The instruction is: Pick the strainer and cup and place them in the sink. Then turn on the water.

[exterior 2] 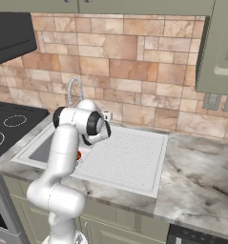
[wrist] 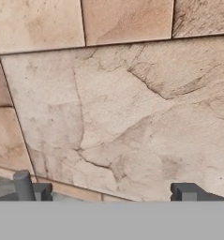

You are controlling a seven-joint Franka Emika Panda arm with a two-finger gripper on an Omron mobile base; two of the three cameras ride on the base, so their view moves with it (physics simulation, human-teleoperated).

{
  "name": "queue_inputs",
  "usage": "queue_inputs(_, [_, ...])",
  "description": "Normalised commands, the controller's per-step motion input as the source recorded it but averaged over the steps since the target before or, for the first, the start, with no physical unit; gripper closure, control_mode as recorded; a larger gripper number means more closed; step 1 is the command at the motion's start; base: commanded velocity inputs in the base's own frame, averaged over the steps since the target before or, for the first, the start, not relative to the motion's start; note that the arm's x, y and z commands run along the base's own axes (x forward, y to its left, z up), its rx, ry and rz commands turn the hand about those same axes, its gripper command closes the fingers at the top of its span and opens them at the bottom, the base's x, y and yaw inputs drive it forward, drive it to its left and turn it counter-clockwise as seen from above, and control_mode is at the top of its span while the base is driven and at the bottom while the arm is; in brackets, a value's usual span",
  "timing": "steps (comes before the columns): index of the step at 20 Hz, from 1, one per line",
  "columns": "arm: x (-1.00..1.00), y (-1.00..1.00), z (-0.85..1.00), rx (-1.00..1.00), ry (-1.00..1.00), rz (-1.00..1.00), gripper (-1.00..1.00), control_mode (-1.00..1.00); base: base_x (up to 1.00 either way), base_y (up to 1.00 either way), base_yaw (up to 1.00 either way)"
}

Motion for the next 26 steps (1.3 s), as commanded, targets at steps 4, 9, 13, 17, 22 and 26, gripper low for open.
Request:
queue_inputs(4, [0.24,0.00,-0.13,0.00,0.00,0.00,-1.00,-1.00,0.00,0.00,0.00])
queue_inputs(9, [0.22,0.00,-0.14,0.00,0.00,0.00,-1.00,-1.00,0.00,0.00,0.00])
queue_inputs(13, [0.02,0.00,-0.02,0.00,0.00,0.00,-1.00,-1.00,0.00,0.00,0.00])
queue_inputs(17, [0.00,-0.01,0.00,0.00,0.00,0.00,-1.00,-1.00,0.00,0.00,0.00])
queue_inputs(22, [0.00,-0.11,-0.05,0.00,0.00,-0.02,-1.00,-1.00,0.00,0.00,0.00])
queue_inputs(26, [0.00,-0.17,-0.06,0.00,0.00,-0.04,-1.00,-1.00,0.00,0.00,0.00])
